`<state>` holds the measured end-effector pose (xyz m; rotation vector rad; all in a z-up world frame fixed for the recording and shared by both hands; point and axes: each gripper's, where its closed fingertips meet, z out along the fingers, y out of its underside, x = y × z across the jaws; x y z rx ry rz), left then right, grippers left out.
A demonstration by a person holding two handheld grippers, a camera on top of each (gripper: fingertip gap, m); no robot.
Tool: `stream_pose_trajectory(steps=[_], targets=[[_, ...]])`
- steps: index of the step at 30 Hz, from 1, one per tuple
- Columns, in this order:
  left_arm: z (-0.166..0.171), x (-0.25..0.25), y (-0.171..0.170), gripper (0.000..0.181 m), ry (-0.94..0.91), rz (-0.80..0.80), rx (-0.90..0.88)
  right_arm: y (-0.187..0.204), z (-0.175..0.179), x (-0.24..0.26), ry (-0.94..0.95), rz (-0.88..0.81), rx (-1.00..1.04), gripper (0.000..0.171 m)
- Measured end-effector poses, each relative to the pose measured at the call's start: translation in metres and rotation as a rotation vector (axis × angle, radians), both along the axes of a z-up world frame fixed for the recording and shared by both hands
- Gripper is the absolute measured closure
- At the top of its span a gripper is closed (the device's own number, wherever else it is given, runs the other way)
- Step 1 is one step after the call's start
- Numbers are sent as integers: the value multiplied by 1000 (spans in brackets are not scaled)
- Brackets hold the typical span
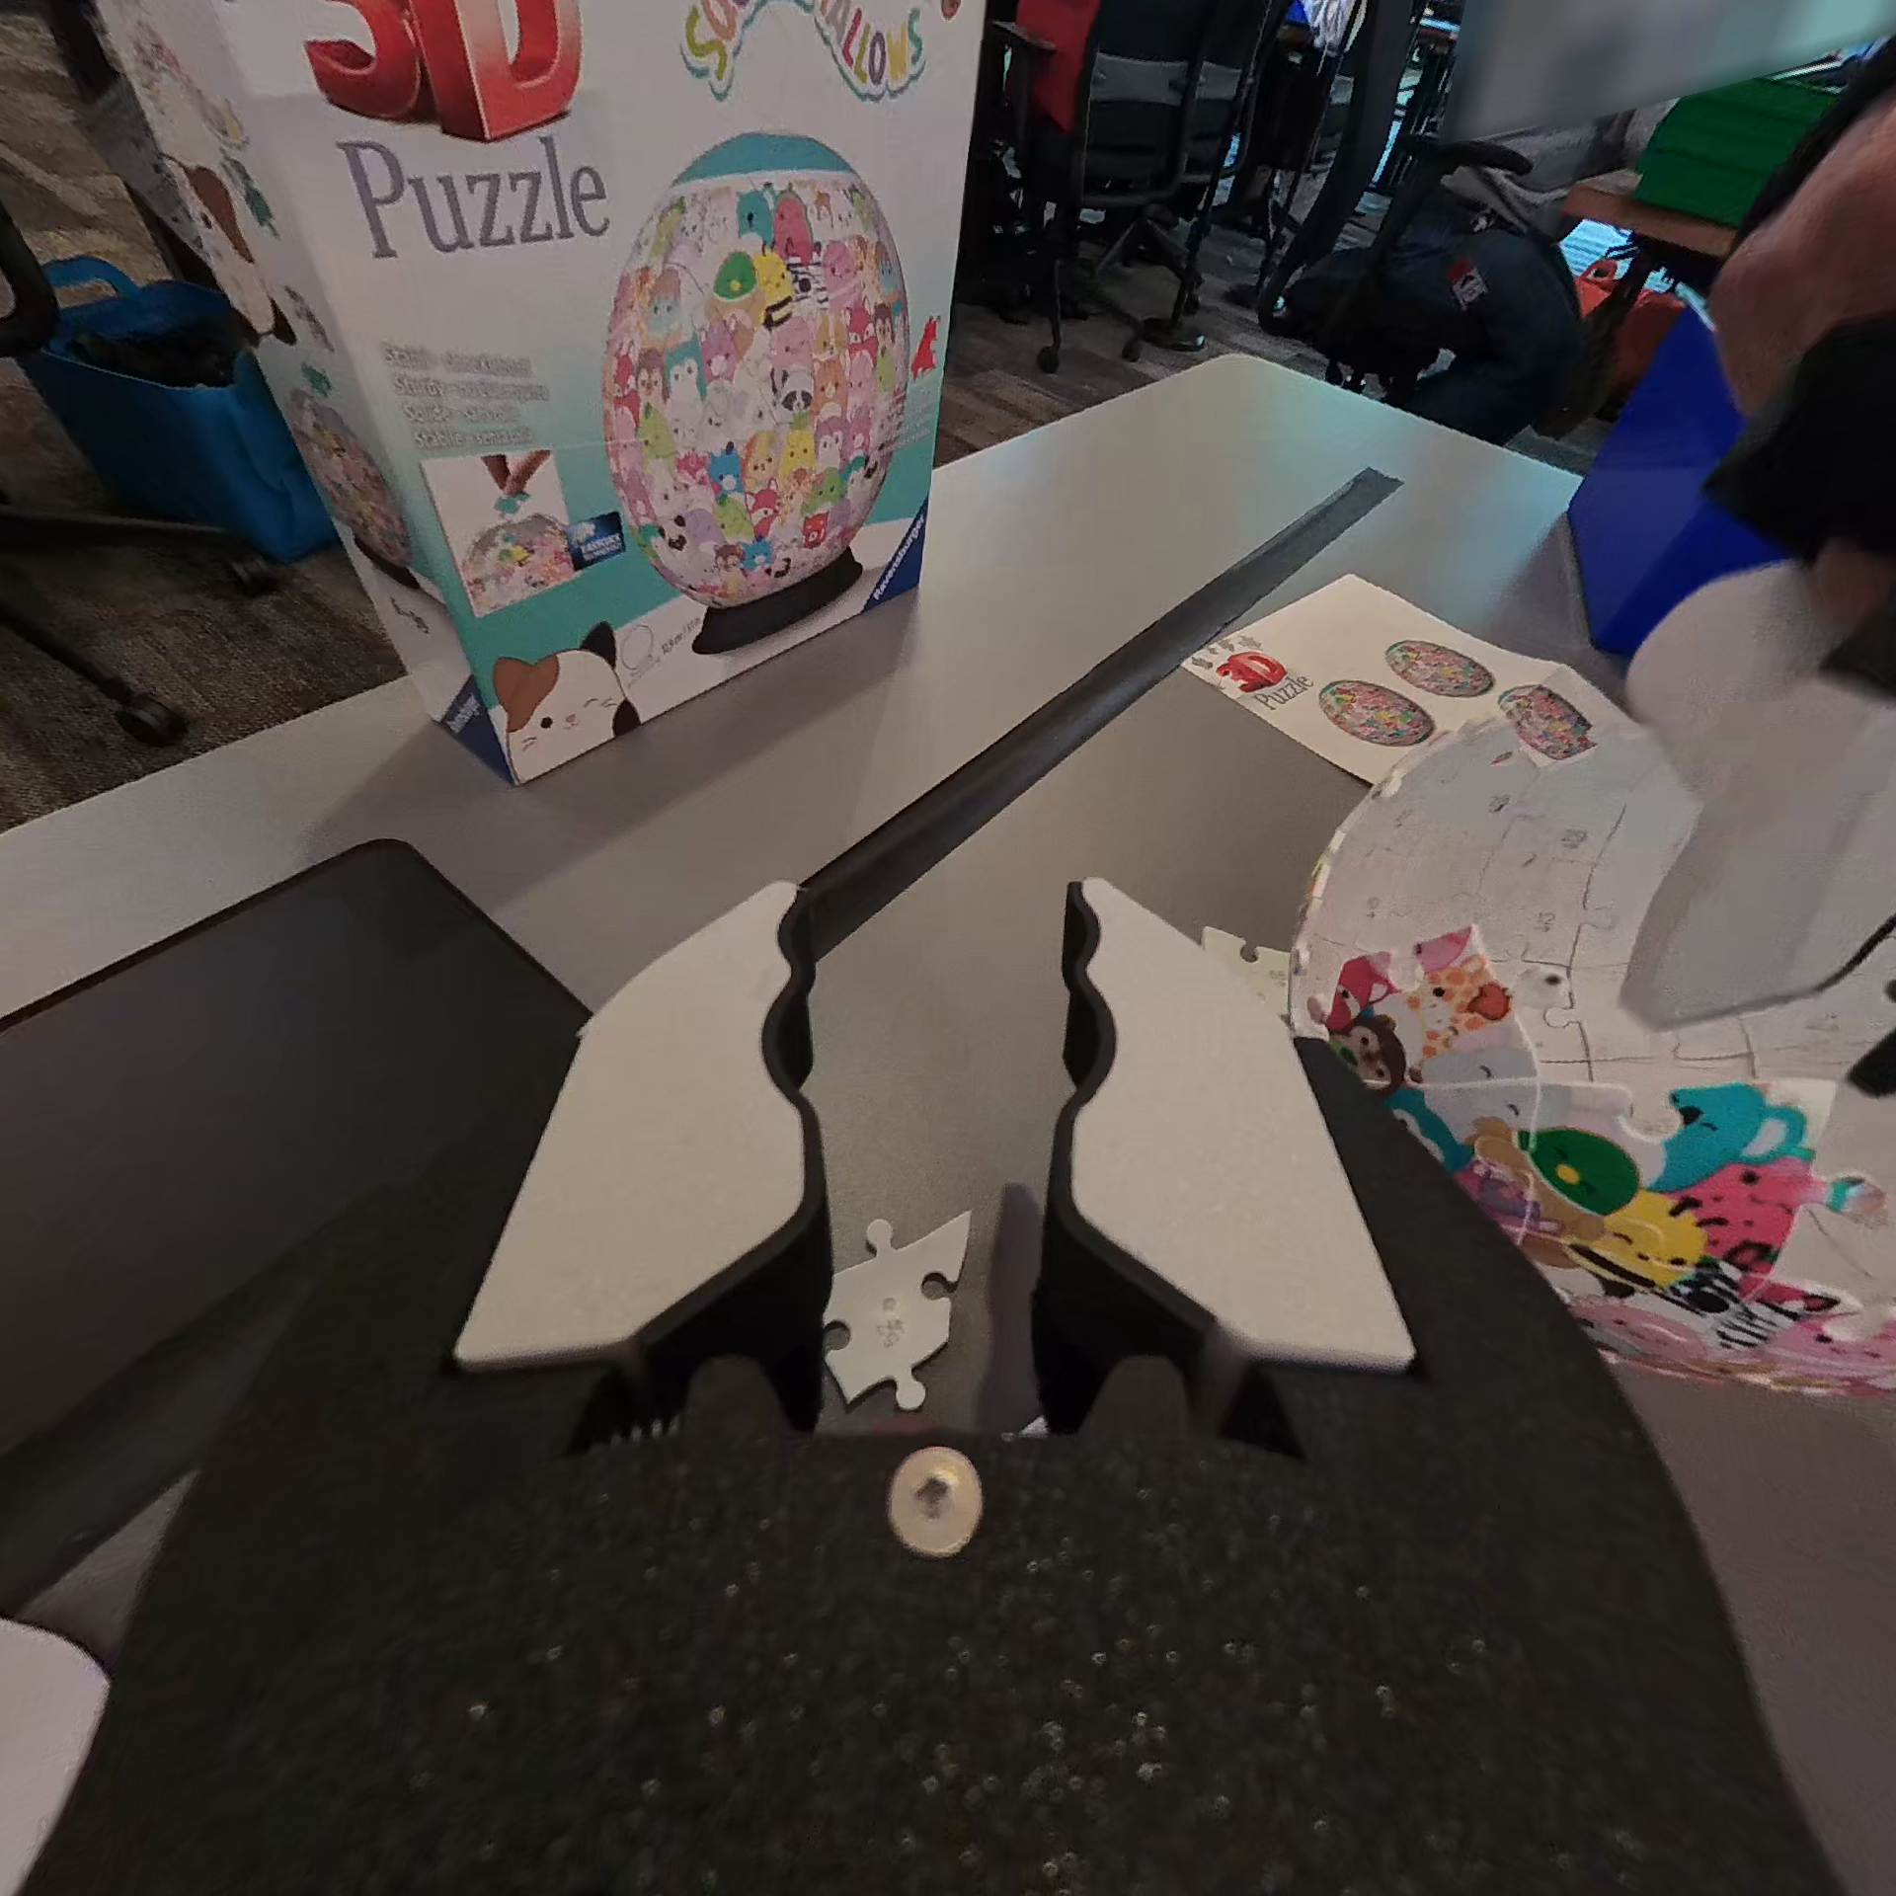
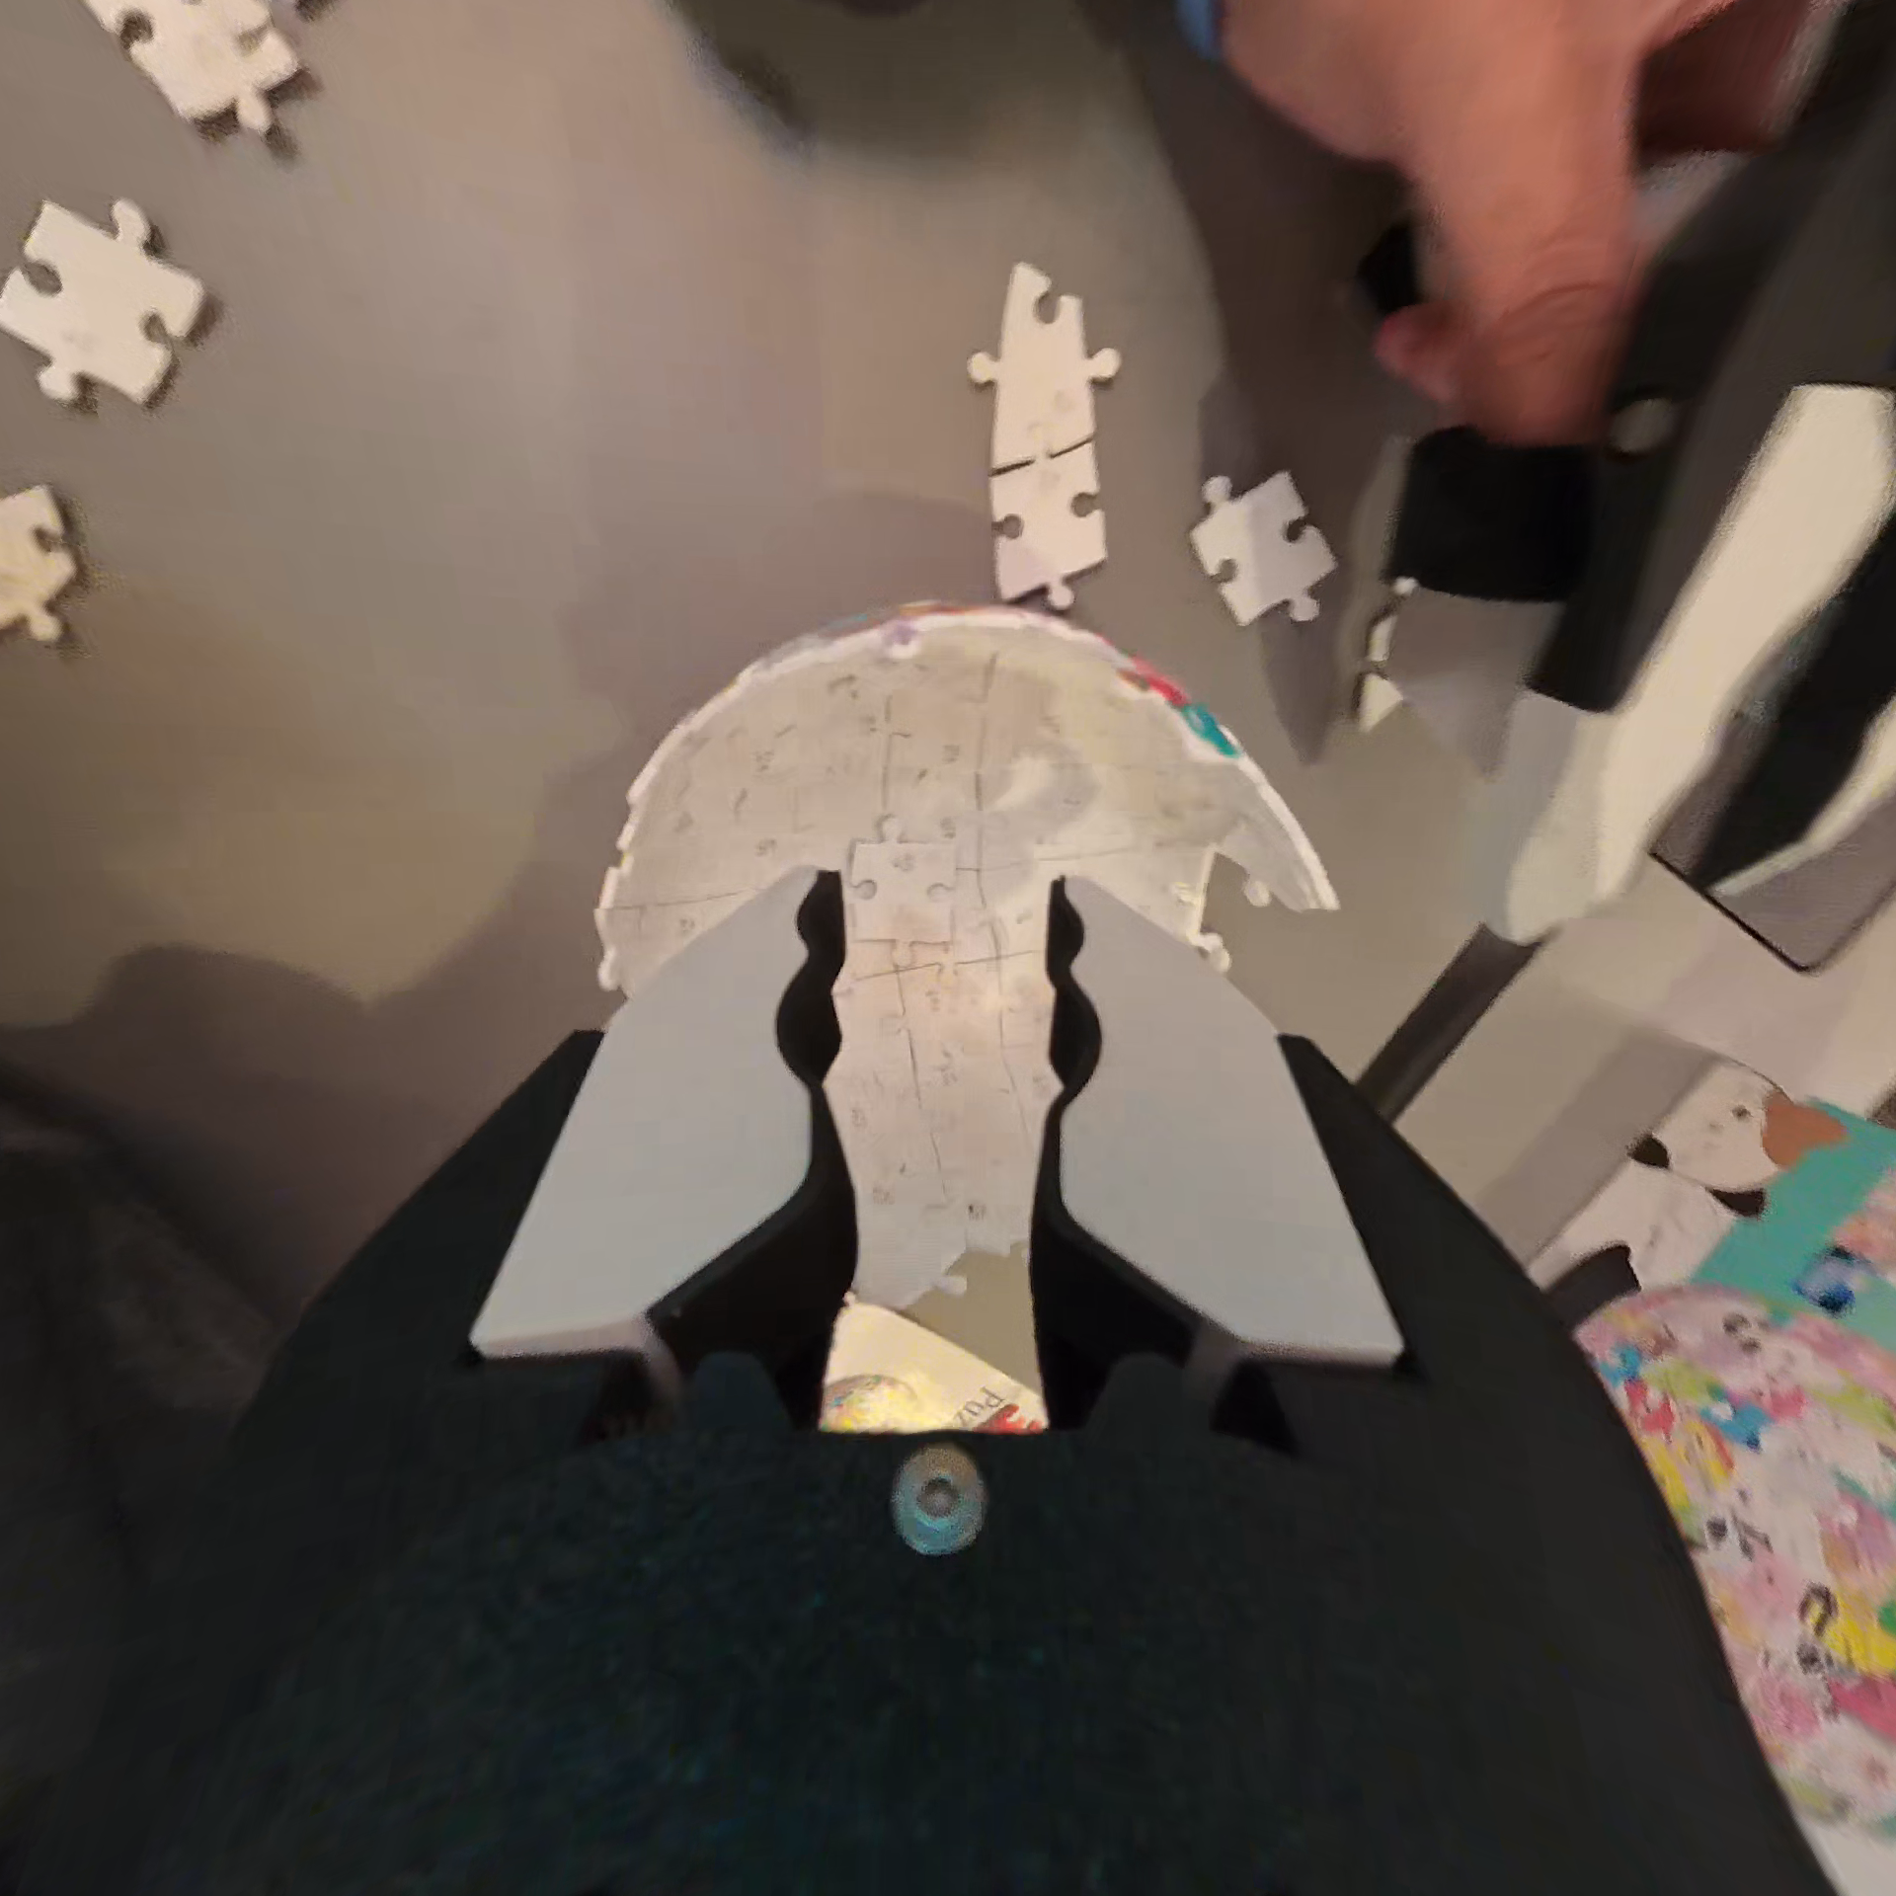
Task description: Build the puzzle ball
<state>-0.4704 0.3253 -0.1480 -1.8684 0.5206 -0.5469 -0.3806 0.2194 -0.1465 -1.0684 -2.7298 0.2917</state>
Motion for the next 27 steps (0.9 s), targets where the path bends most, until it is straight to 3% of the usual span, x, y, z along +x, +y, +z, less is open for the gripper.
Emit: stream_pose_trajectory(steps=[10,15,20,23,27], targets=[[2,-3,4,136,-71,-18,-35,6,-43,17,-290,25,67,134],[4,-4,4,136,-89,-20,-31,8,-38,15,-323,21,91,134],[4,-4,4,137,-92,-20,-29,5,-8,0,-185,57,65,139],[4,-5,4,136,-94,-19,-30,8,15,-9,-60,64,32,133],[2,-2,4,133,-51,-14,-20,25,79,-15,273,-19,66,129]])
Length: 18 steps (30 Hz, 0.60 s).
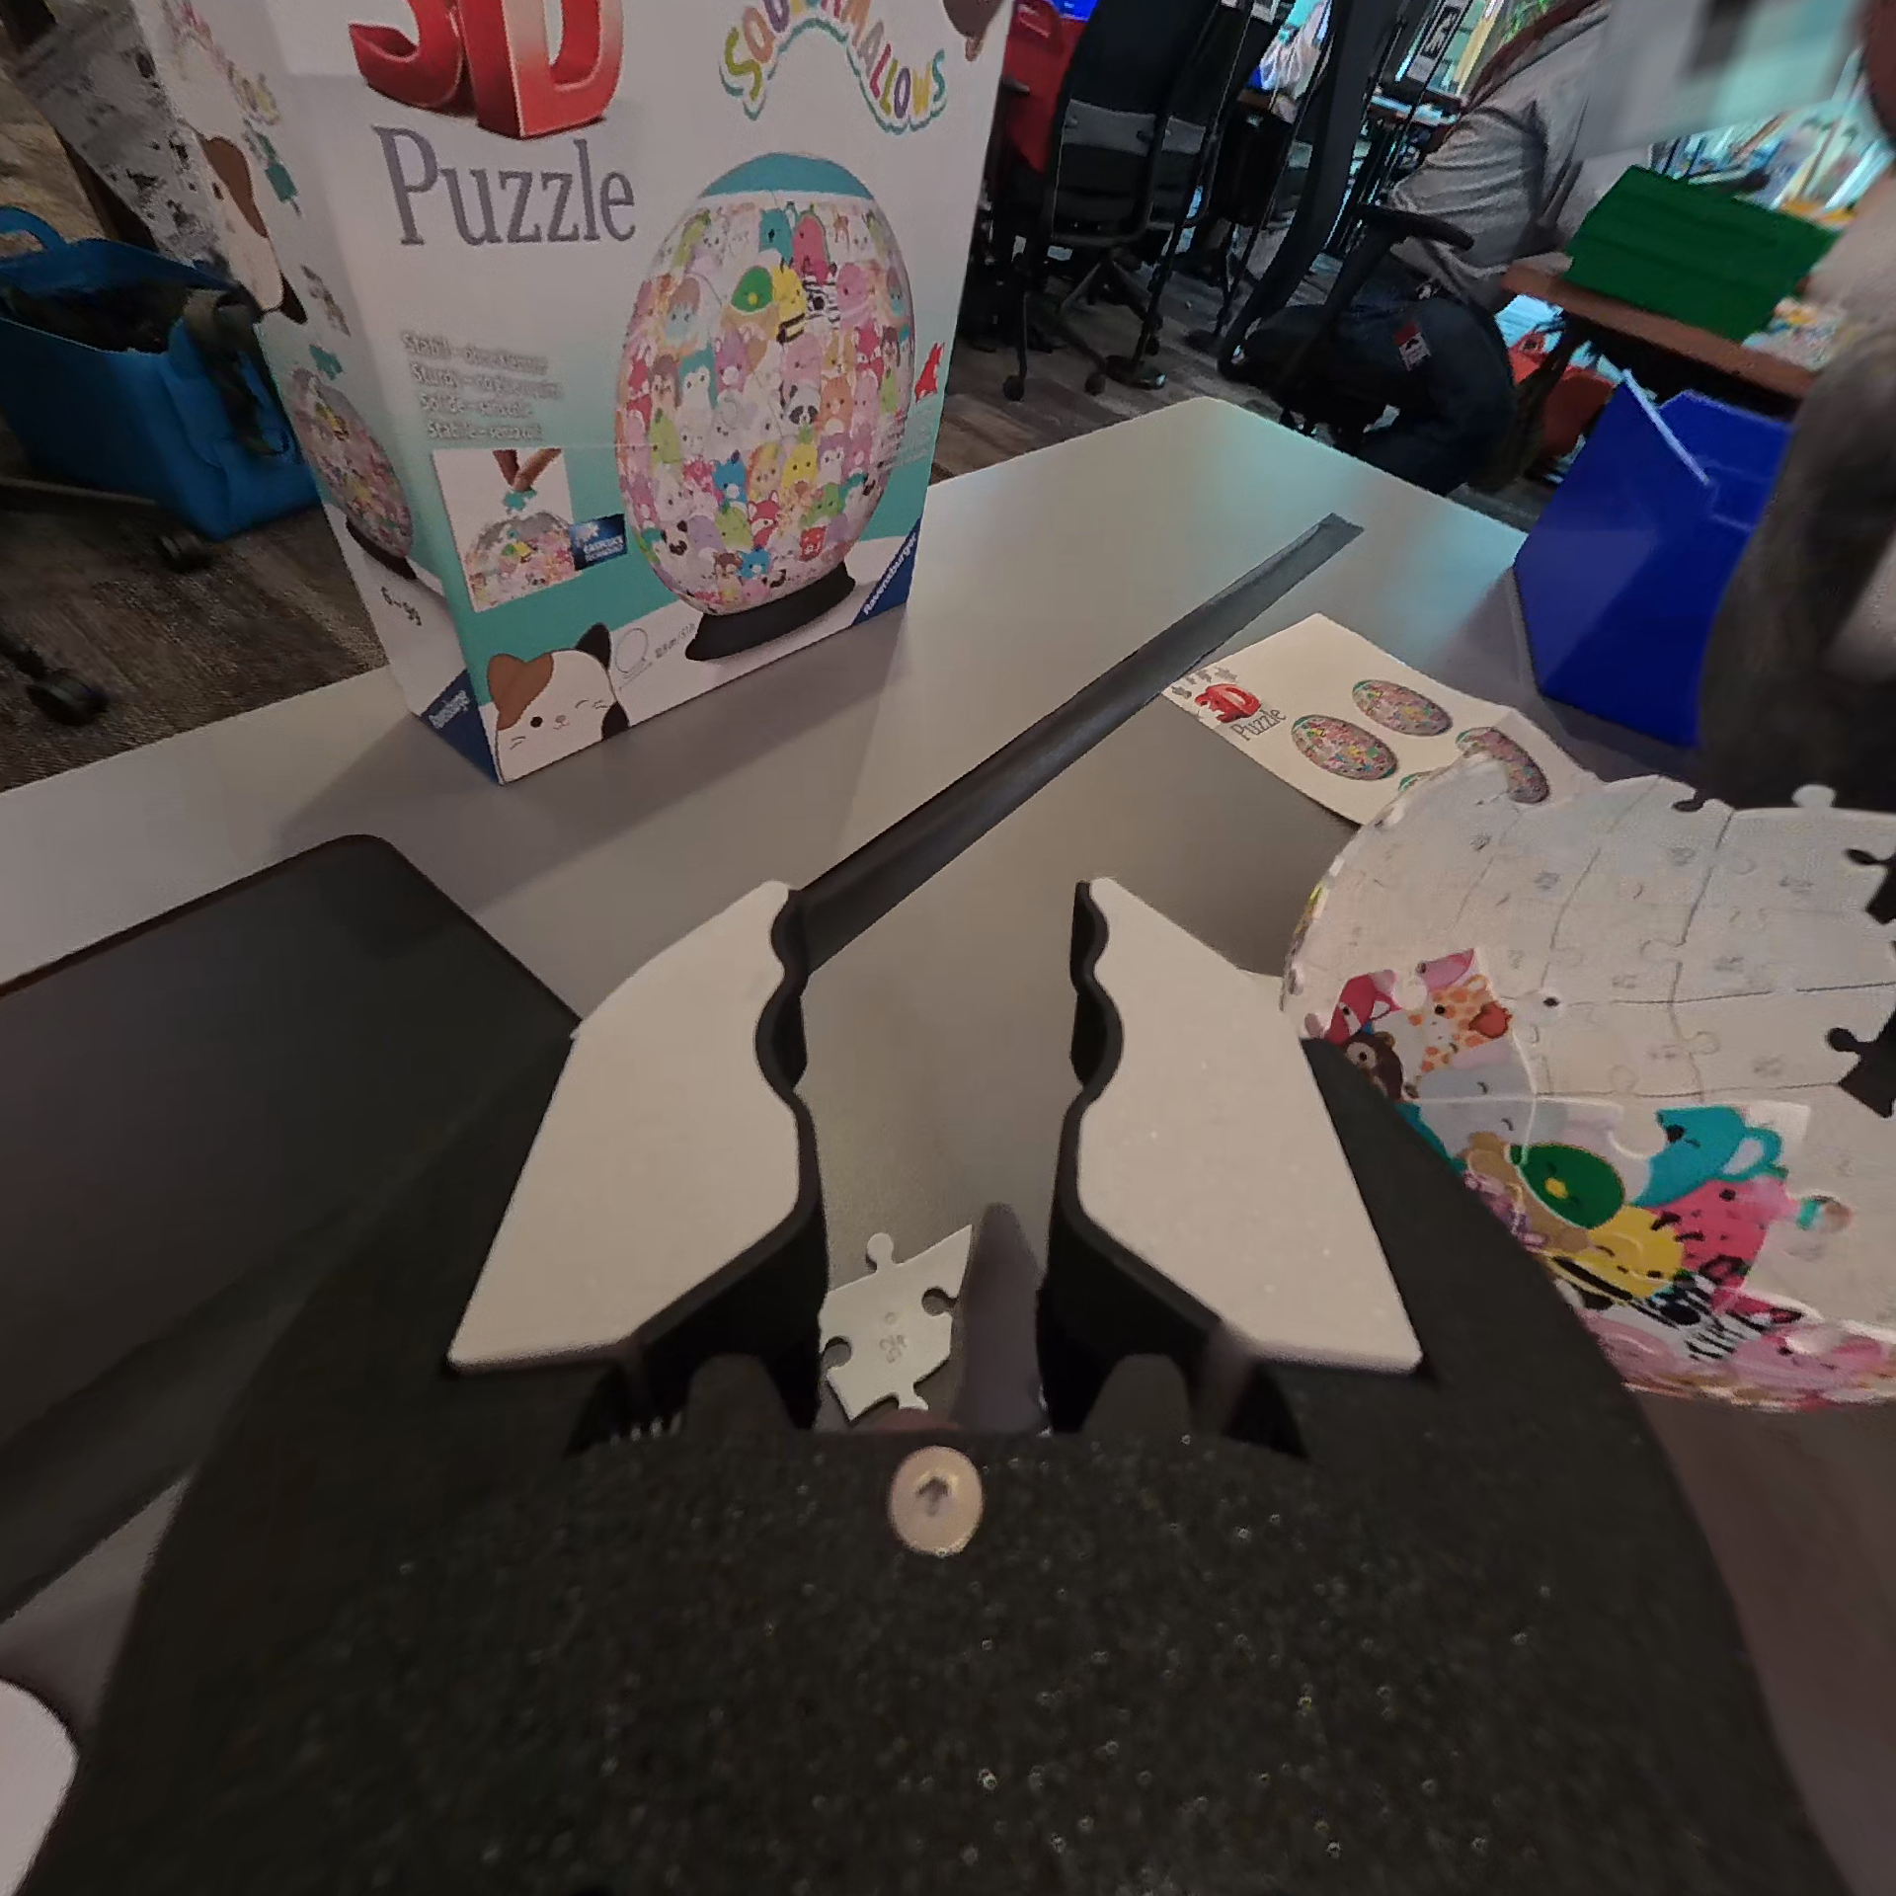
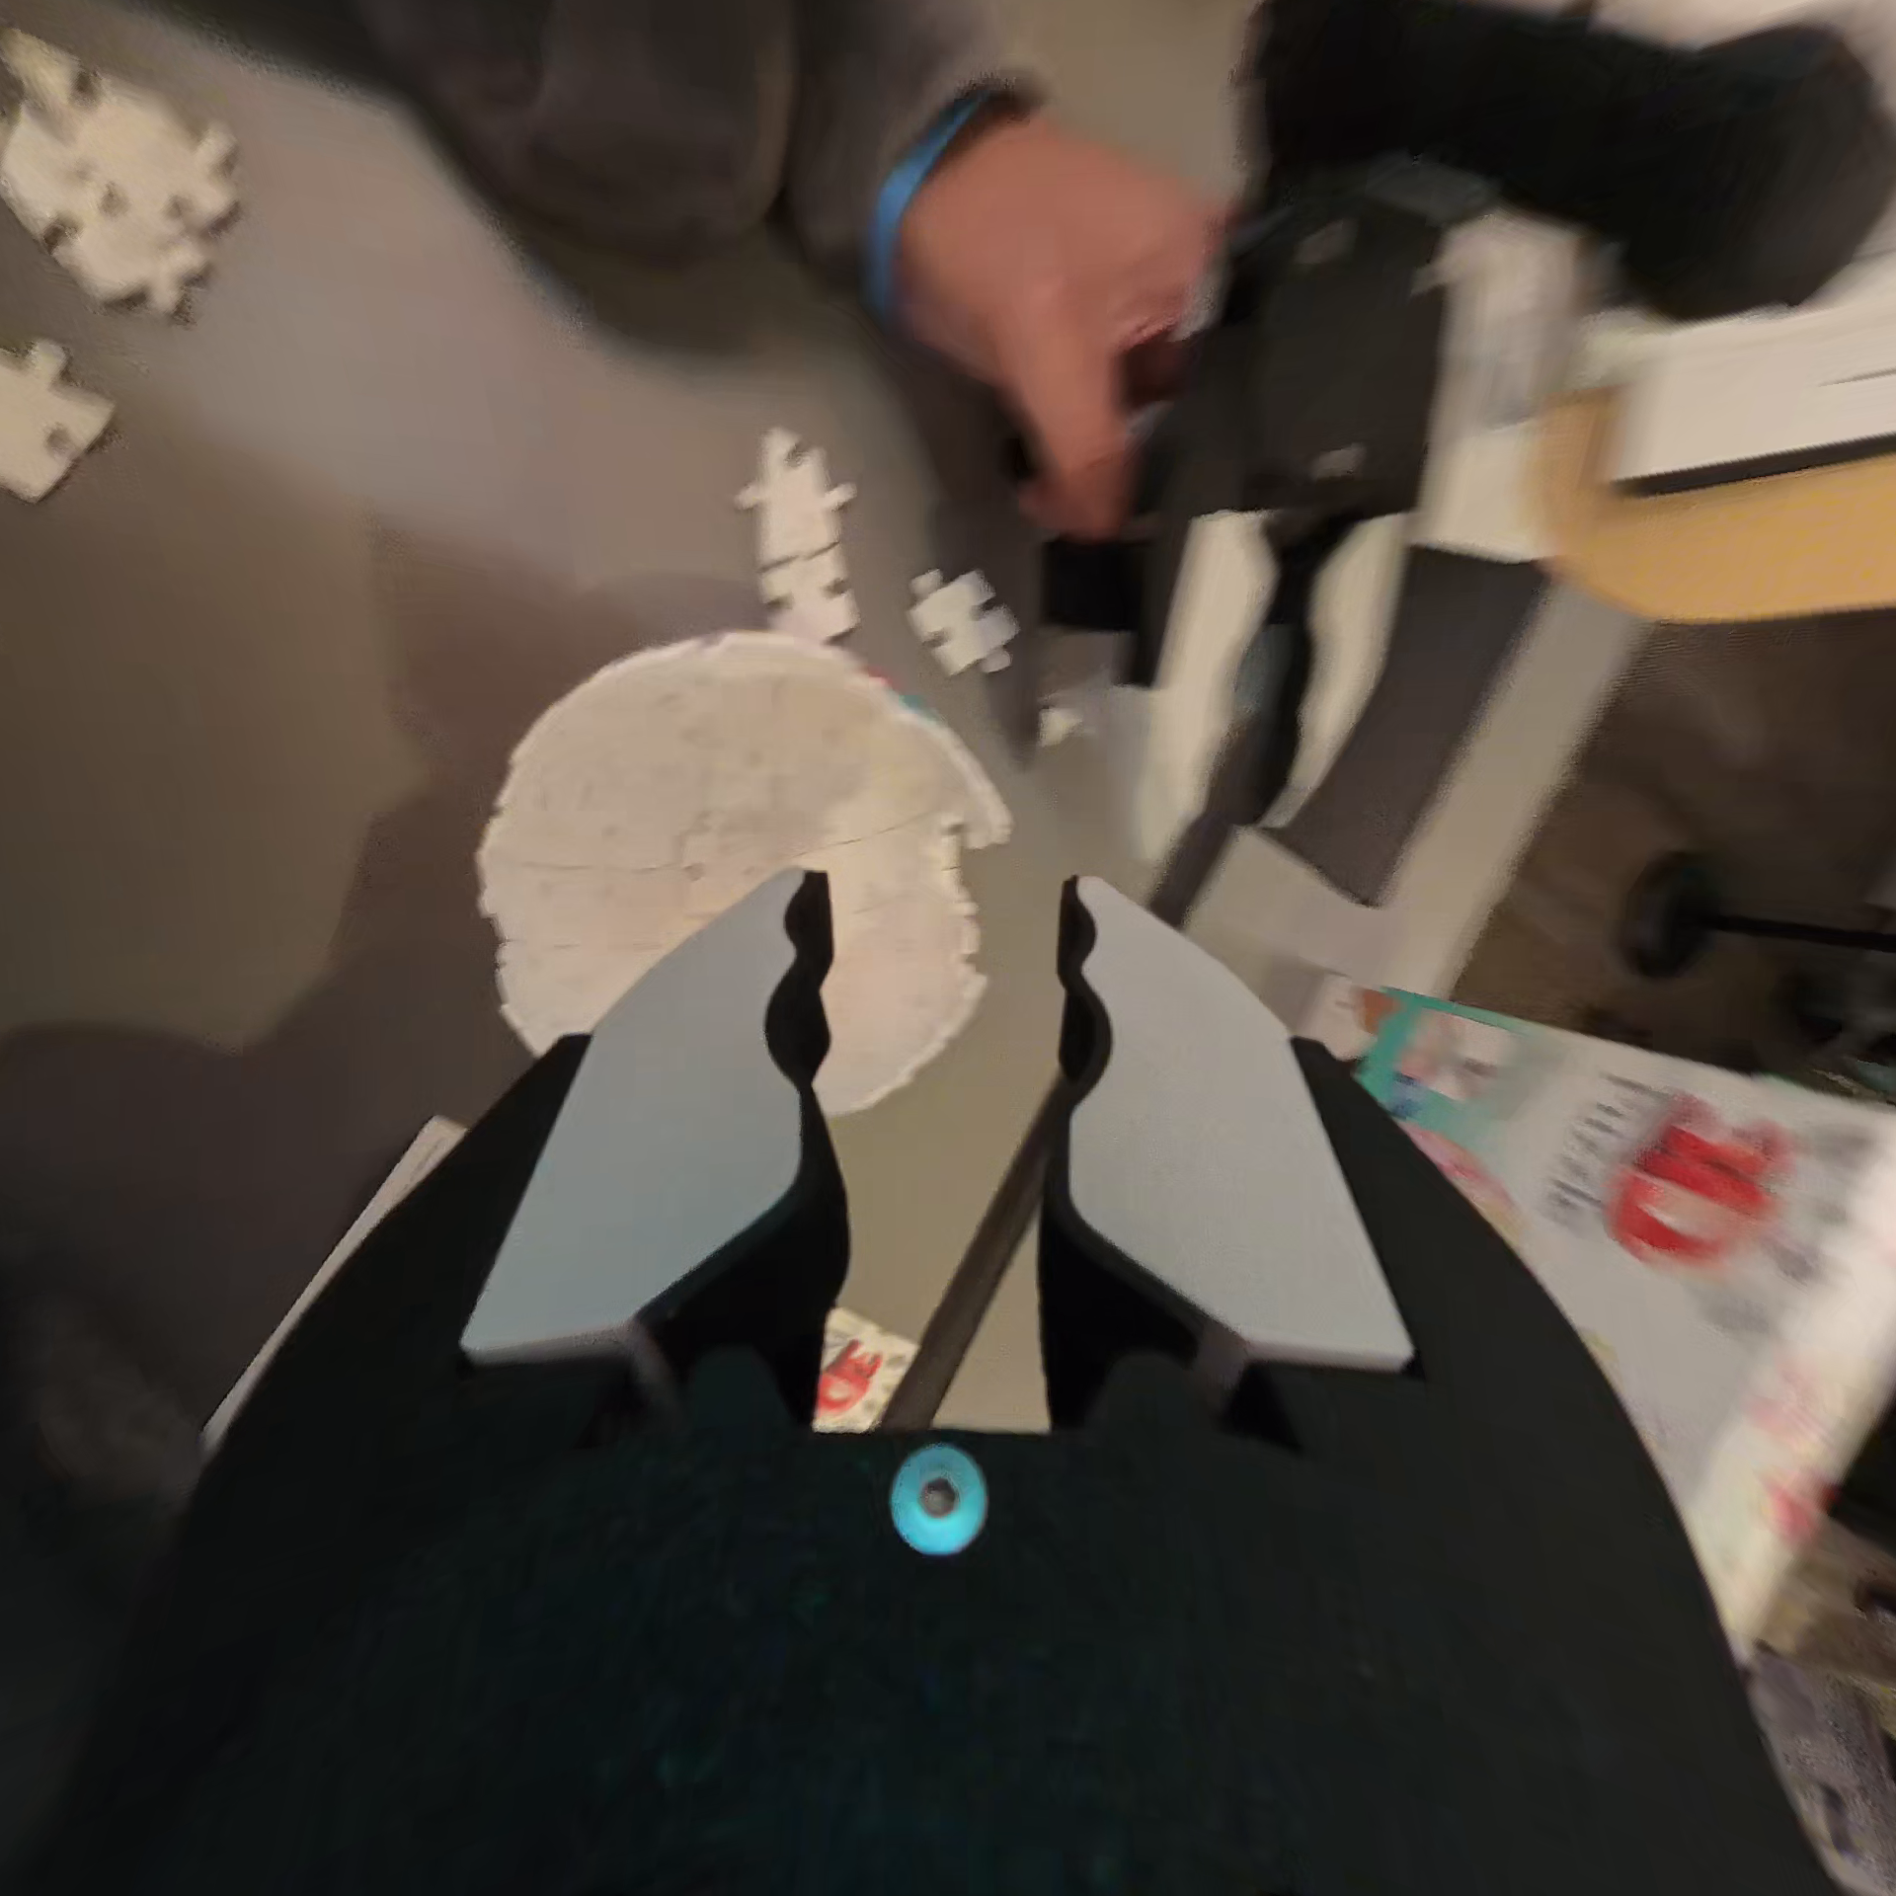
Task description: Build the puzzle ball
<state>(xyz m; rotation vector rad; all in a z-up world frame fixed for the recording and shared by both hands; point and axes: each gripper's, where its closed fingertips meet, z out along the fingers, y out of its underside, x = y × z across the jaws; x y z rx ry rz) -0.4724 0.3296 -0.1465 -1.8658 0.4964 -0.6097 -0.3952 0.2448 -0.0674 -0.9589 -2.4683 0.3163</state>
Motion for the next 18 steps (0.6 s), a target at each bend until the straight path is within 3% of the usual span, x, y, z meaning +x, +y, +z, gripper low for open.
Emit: stream_pose_trajectory(steps=[4,8,11,15,18], targets=[[-1,2,1,130,99,24,50,1,75,8,391,-161,37,132],[18,-9,-7,130,77,98,83,-27,97,32,547,-295,28,132],[55,-21,-35,128,-54,161,92,-52,77,49,550,-359,-46,125],[99,-37,-98,128,-175,250,199,-85,27,68,598,-471,-284,125],[97,-14,-148,128,-99,187,171,-131,-9,98,730,-550,-447,132]])
